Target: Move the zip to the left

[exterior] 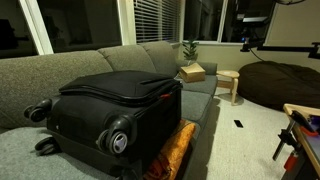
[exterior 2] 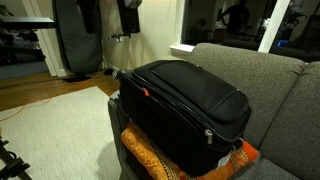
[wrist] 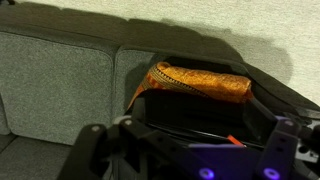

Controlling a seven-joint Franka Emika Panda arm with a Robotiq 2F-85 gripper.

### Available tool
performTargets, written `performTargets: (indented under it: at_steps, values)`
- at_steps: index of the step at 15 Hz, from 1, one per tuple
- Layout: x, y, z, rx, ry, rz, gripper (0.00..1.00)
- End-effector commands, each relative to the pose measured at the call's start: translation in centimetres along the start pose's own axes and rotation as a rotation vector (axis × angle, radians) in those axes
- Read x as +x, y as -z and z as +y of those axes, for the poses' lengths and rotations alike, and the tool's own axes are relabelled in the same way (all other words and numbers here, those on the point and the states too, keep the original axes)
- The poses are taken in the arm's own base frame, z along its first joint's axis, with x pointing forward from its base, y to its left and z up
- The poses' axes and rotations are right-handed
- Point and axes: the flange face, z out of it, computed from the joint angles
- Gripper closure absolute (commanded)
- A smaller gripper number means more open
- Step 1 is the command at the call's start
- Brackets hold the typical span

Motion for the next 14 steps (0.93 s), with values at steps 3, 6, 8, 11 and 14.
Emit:
performTargets:
  at_steps: [3,6,8,11,14]
  values:
    - [1.1,-2.3,0.8,0.032,-0.017,0.064,0.0]
    - [1.6,-3.5,1.4,0.05,-0.045,0.114,0.0]
    - [1.7,-4.6,1.9,0.064,-0.056,0.126,0.0]
    - [1.7,-6.2,2.6,0.082,-0.063,0.124,0.0]
    - [1.3,-7.7,3.1,0.109,-0.061,0.119,0.0]
